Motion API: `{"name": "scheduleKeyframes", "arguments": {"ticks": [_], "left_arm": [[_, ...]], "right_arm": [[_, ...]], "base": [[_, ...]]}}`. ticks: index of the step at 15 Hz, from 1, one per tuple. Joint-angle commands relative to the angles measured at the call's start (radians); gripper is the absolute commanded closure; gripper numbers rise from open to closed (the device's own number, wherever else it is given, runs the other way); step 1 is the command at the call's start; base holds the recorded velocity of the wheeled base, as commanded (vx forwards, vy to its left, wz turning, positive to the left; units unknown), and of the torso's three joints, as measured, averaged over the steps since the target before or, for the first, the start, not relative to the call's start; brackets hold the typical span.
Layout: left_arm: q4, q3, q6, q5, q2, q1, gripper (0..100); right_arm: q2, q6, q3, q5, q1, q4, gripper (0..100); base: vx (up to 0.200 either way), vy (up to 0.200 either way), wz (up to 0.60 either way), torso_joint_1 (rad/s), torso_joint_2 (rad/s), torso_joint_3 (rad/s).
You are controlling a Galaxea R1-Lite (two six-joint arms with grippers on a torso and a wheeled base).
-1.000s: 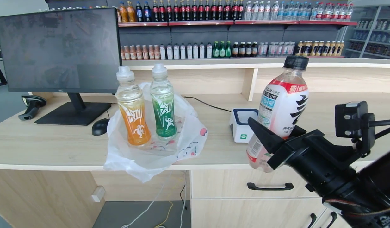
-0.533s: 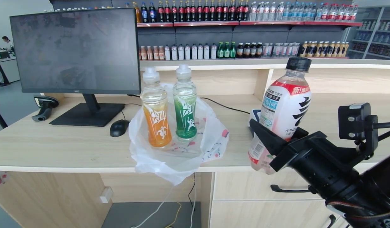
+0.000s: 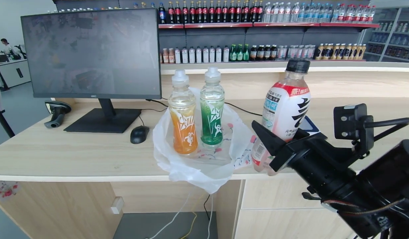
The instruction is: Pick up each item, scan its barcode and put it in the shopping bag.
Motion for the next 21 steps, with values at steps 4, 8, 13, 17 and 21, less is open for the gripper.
{"name": "scheduleKeyframes", "arguments": {"ticks": [4,8,13,17,21], "left_arm": [[0.001,0.000,0.000,0.001,0.000,0.000,0],[0.001,0.000,0.000,0.001,0.000,0.000,0],[0.001,0.000,0.000,0.001,0.000,0.000,0],[0.001,0.000,0.000,0.001,0.000,0.000,0],[0.001,0.000,0.000,0.001,0.000,0.000,0]], "right_arm": [[0.182,-0.005,-0.128,0.071,0.004,0.003,100],[0.236,-0.022,-0.172,0.105,-0.001,0.003,100],[0.224,-0.019,-0.183,0.106,-0.015,0.003,100],[0.104,-0.007,-0.100,0.105,-0.016,0.003,100],[0.037,-0.005,-0.056,0.105,-0.016,0.003,100]], "base": [[0.000,0.000,0.00,0.000,0.00,0.000],[0.000,0.000,0.00,0.000,0.00,0.000],[0.000,0.000,0.00,0.000,0.00,0.000],[0.000,0.000,0.00,0.000,0.00,0.000],[0.000,0.000,0.00,0.000,0.00,0.000]]}}
